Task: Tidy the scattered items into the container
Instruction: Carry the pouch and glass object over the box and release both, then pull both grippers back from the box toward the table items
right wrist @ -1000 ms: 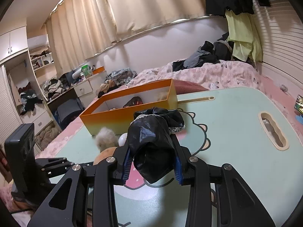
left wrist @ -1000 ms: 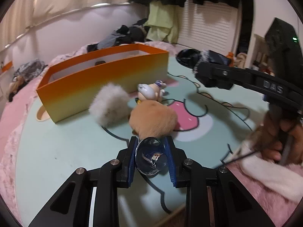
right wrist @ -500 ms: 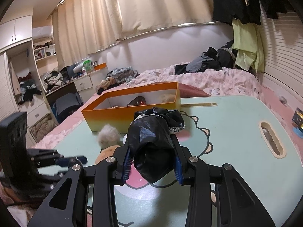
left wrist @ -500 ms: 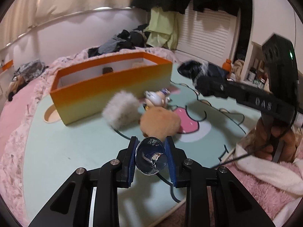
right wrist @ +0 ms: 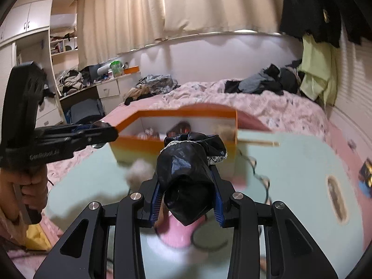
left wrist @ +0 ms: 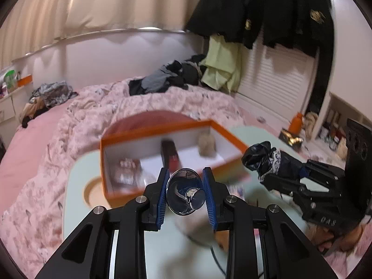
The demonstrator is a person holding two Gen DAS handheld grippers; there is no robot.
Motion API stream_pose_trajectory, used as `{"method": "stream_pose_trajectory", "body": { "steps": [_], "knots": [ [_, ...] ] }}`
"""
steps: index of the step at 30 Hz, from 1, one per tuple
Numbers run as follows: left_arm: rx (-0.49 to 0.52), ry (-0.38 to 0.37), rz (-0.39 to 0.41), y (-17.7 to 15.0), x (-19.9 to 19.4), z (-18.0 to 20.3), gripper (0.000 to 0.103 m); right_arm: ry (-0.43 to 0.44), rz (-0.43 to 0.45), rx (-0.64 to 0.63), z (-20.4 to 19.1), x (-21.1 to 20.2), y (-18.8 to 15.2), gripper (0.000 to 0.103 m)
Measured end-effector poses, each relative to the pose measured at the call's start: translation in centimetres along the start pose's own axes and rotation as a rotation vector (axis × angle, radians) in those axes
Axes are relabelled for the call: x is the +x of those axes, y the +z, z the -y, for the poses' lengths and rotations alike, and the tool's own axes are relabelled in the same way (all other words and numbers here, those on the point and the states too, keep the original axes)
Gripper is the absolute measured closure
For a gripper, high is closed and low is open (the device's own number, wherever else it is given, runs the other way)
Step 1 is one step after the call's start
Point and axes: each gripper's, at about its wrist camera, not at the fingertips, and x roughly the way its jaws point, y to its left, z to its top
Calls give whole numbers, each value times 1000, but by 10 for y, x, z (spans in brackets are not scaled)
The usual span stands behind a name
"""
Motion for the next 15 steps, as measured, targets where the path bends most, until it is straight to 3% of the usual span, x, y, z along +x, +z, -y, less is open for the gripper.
{"method": "stream_pose_trajectory", "body": {
  "steps": [6,9,10,12,13,15],
  "knots": [
    [-22,32,12,28,30,-6,76,-5,-59,35,5,40,53,65],
    [-35,67,-24,32,56,-8,74,22,-102,80,14,66,64,65],
    [-45,81,-36,32,64,-10,70,27,-125,90,17,76,65,62],
    [-70,152,-48,28,73,-14,46,17,-174,107,21,93,64,53],
    [-85,198,-35,25,72,-16,41,-6,-192,115,23,99,63,49],
    [-105,219,21,17,62,-18,26,-45,-201,128,27,101,57,40]
  ]
}}
